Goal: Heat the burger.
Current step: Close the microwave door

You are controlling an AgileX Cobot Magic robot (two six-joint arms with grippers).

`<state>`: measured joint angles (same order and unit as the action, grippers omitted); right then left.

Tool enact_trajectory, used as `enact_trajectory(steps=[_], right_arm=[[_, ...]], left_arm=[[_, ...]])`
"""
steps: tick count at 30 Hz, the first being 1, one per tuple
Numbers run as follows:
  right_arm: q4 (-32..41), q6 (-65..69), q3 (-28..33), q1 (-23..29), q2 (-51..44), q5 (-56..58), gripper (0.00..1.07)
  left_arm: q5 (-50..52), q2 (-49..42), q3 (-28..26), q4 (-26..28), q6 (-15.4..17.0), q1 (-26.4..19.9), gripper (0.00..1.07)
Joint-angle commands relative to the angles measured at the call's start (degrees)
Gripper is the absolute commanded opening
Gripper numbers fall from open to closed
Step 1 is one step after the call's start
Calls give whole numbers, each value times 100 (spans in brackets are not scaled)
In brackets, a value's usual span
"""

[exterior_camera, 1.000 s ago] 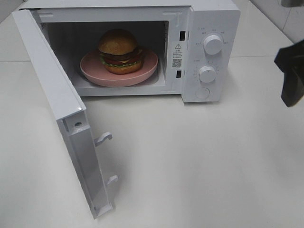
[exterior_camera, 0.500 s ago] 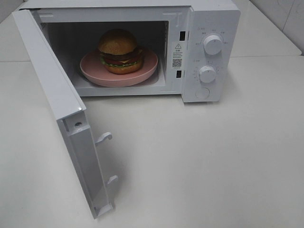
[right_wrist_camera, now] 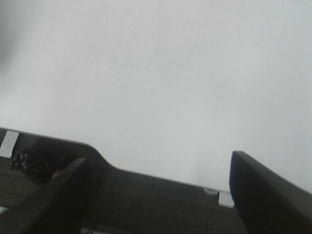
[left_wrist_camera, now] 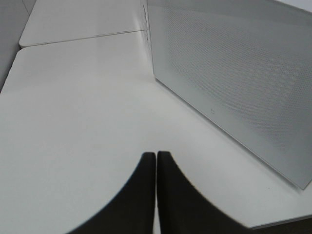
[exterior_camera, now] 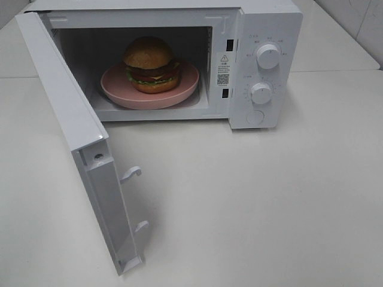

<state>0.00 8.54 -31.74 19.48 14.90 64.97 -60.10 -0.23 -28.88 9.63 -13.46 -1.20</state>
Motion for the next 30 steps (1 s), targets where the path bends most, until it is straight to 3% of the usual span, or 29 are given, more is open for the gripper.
enact_trajectory(steps=[1, 7, 30], right_arm=[[0, -281, 34, -29, -447, -178, 71], [-52, -659, 80, -29, -934, -476, 71], [40, -854, 269, -29, -1031, -825, 70]], left_arm=[[40, -103, 0, 0, -17, -11, 0], [40, -103, 0, 0, -17, -11, 0], [40, -103, 0, 17, -17, -11, 0]])
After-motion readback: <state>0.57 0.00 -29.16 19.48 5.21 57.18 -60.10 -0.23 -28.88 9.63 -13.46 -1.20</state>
